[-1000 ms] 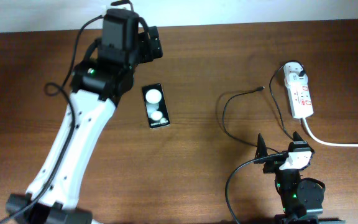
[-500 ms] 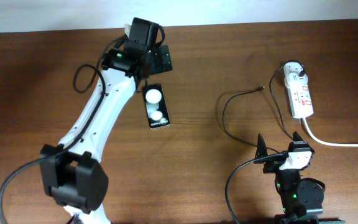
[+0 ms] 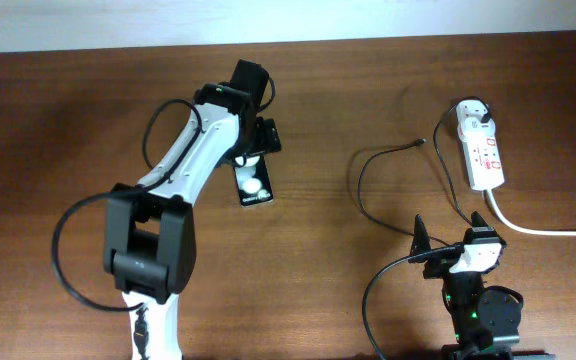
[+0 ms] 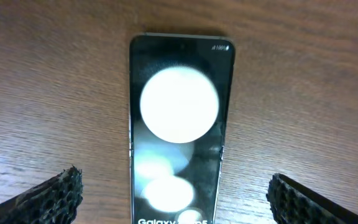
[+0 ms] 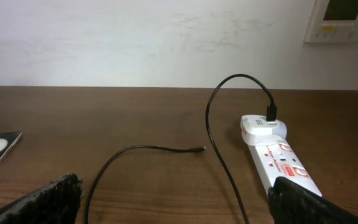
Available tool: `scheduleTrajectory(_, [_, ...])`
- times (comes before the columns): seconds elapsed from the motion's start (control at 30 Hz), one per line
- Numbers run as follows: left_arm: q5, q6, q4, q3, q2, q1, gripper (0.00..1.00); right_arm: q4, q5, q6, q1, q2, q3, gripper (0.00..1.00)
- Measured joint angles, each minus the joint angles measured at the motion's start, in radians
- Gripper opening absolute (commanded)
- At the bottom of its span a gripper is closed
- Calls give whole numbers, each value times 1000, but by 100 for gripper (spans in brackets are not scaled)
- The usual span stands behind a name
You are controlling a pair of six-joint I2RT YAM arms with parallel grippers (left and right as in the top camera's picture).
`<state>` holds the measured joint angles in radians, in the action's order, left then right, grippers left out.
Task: Plug charger to phone and switch on socket
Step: 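Reach the left gripper over the black phone and grasp it, then lift the phone with the left gripper and tilt it upright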
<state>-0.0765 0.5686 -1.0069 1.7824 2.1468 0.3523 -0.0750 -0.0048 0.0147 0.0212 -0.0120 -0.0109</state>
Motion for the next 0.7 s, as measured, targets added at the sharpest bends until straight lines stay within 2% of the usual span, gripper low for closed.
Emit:
scheduleTrajectory(0.23, [22, -71, 0, 0, 55, -1, 99, 0, 0, 0, 0, 0, 0, 99])
scheduleTrajectory(0.57, [26, -79, 8, -7, 58, -2, 99, 0, 0, 0, 0, 0, 0, 99])
scheduleTrajectory(0.7, [39, -80, 11, -8, 135, -2, 99, 1, 0, 0, 0, 0, 0, 99])
